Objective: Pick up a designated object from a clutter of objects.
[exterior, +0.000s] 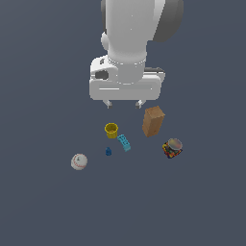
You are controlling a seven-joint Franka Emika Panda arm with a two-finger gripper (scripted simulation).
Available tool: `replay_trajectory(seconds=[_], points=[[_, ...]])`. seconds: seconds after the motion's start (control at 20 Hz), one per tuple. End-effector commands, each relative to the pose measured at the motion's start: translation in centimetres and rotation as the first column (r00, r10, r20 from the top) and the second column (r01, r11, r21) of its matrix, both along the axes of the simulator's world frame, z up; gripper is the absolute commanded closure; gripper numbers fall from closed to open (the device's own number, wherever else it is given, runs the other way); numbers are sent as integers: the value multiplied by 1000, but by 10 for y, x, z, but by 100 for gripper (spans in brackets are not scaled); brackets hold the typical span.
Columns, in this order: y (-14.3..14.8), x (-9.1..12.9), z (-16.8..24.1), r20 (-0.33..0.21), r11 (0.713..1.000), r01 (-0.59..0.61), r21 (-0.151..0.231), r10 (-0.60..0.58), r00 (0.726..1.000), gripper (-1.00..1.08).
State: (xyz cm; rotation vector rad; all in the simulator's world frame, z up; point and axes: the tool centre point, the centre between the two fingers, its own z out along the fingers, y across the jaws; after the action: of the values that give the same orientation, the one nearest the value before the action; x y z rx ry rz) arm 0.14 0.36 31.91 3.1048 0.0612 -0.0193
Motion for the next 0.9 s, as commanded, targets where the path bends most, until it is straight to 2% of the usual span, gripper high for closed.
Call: replay_trajectory(seconds=[0.0,0.5,0.85], points=[[0,0,0,0,1000,0,0,0,1000,-92],[14,-5,-11,-31,1000,9,-8,-9,999,-92],[14,-5,-11,-31,1000,8,-8,-8,999,-92]])
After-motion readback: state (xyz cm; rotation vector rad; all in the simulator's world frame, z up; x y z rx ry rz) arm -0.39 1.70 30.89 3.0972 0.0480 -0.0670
